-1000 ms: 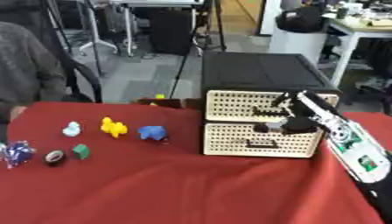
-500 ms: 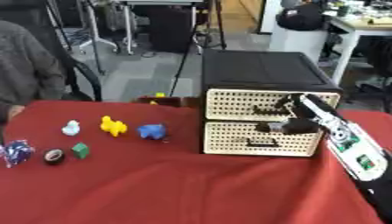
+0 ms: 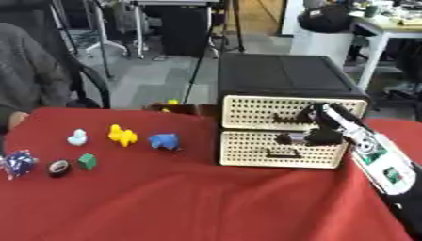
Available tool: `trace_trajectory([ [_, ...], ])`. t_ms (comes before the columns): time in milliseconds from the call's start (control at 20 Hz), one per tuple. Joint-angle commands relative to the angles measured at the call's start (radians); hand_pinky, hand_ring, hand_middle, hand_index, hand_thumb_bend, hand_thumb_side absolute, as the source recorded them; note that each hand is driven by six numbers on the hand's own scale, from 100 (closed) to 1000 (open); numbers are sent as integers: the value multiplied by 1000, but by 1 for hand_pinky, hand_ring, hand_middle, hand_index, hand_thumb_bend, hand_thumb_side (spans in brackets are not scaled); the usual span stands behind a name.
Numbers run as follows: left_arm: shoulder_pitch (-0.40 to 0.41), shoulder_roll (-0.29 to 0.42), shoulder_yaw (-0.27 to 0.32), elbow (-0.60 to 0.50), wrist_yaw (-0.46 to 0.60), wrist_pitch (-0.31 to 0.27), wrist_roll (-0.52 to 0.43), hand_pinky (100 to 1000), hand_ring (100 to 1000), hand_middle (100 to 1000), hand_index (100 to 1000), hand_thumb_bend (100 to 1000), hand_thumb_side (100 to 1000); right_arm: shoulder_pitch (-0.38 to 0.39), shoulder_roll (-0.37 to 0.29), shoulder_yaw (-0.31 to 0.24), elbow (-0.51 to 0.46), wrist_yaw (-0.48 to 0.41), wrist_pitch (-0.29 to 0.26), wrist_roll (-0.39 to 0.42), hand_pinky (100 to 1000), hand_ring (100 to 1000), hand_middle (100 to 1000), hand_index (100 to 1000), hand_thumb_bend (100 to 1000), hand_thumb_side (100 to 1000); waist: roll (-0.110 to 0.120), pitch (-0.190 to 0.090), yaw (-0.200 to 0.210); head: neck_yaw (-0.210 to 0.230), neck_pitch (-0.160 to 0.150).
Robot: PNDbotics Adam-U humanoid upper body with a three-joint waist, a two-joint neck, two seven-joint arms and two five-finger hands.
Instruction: Pick up objects from table and place into drawer.
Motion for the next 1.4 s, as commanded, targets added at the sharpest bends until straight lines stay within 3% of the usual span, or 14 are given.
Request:
trace_trajectory([
  [50, -16, 16, 2, -17, 4, 0, -2, 576, 463, 508, 685, 120, 457, -17, -23, -7, -5, 12, -3, 6, 100, 100, 100, 668, 1000, 541, 3, -9, 0, -2, -1],
  [600, -14, 16, 4, -15, 3, 0, -2, 576, 463, 508, 686, 117, 460, -8, -30, -6, -26, 31, -4, 15, 100, 100, 100, 560, 1000, 541, 1, -10, -5, 0, 3],
  [1400, -5, 18, 8, -13, 2, 2, 2, 577, 462, 507, 686, 115, 464, 34, -55, -1, -157, 89, -17, 34, 100, 100, 100, 550, 1000, 543, -4, -16, -24, 9, 12],
])
